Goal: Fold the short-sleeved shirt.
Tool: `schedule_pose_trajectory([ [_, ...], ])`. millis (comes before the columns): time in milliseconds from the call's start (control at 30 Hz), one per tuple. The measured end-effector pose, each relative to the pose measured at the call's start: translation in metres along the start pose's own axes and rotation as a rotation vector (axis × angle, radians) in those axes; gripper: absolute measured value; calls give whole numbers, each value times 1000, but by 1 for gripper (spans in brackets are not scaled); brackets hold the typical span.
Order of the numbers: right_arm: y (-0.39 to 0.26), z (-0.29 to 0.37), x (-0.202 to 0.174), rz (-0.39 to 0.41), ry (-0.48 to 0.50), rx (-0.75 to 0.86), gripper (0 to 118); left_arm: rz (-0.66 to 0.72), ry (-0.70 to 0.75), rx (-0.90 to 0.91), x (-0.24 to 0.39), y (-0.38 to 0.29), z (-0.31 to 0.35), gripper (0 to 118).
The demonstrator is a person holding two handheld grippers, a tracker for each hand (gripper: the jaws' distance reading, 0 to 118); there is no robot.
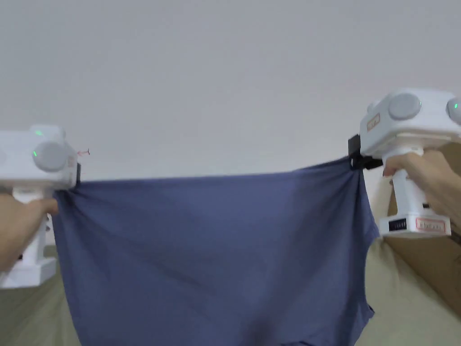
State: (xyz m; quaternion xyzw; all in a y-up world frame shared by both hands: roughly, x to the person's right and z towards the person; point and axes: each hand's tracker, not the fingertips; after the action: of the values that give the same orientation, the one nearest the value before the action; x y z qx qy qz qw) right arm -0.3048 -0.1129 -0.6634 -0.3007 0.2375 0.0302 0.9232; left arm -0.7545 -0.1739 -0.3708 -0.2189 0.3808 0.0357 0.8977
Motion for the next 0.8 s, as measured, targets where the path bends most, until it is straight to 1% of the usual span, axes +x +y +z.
schedule_pose_trajectory([
  [67,-41,-42,2,13,0,-90,4,-6,11,-98,12,-51,-34,1],
  [133,-88,-94,10,22,-24,-195,4,1,4,-192,22,-105,-64,1],
  [200,-134,-129,14,7,-37,-298,4,1,-3,-286,29,-153,-83,1],
  [300,-207,-164,18,-16,-36,-430,4,-35,-2,-412,36,-222,-104,1],
  [333,-230,-172,19,-13,-38,-472,4,-23,8,-444,34,-241,-115,1],
  [367,-249,-174,21,-34,-34,-497,4,-7,12,-474,32,-256,-115,1],
  [400,-268,-171,23,-70,21,-500,4,26,-6,-467,29,-270,-112,1],
  [433,-286,-168,26,-91,45,-542,4,61,-1,-481,24,-283,-106,1],
  [467,-300,-162,30,-126,56,-534,4,93,-22,-467,16,-294,-97,1],
  [500,-313,-154,33,-119,77,-524,4,98,-22,-440,9,-304,-88,1],
  [533,-323,-149,42,-77,50,-534,4,94,-6,-425,3,-314,-76,1],
  [567,-334,-140,47,-68,27,-531,4,93,-19,-416,-4,-320,-67,1],
  [600,-344,-126,55,-78,46,-524,4,99,-29,-419,-13,-325,-48,1],
  [667,-361,-96,68,-166,60,-490,4,148,-63,-420,-28,-337,-21,1],
  [700,-370,-82,73,-163,84,-487,4,147,-62,-424,-34,-342,-3,1],
  [733,-382,-61,76,-122,86,-499,4,144,-70,-416,-43,-350,18,1],
  [767,-390,-46,78,-108,84,-482,4,142,-87,-402,-49,-357,35,1],
  [800,-402,-24,80,-100,121,-475,4,131,-104,-394,-55,-365,57,1],
])
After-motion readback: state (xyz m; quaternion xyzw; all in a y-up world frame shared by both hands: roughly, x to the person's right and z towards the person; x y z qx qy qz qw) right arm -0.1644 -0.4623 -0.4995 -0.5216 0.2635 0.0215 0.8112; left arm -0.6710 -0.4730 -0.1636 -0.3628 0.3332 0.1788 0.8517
